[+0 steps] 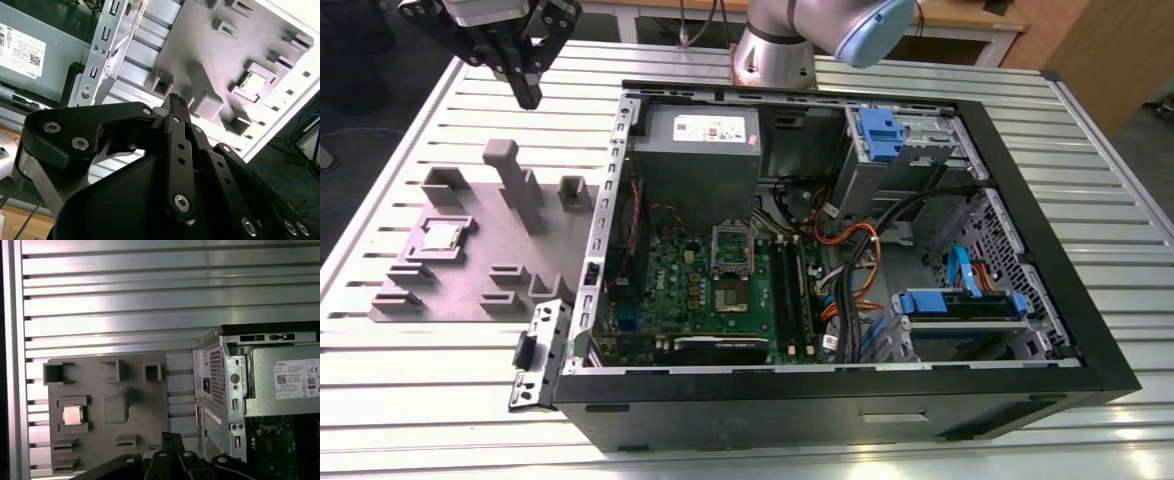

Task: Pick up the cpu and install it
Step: 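Reach for the cpu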

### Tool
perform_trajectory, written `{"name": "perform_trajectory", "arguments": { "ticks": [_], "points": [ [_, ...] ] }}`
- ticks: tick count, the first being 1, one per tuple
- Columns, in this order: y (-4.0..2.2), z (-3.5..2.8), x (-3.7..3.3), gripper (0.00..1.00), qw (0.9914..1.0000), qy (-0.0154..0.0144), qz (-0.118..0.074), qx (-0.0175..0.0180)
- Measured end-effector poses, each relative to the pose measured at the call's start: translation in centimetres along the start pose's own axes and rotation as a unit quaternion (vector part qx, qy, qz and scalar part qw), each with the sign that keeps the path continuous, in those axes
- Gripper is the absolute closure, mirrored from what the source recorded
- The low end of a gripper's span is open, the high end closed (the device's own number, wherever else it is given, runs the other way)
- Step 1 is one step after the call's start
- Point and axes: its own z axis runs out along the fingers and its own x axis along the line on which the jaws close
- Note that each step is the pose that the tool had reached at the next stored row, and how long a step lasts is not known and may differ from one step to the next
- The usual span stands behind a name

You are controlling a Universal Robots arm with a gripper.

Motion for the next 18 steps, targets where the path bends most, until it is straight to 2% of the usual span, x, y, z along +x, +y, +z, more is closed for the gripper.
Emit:
{"name": "perform_trajectory", "arguments": {
  "ticks": [18],
  "points": [
    [-0.05, -0.01, 0.71, 0.89, 1.00000, 0.0000, 0.000, 0.0000]
  ]
}}
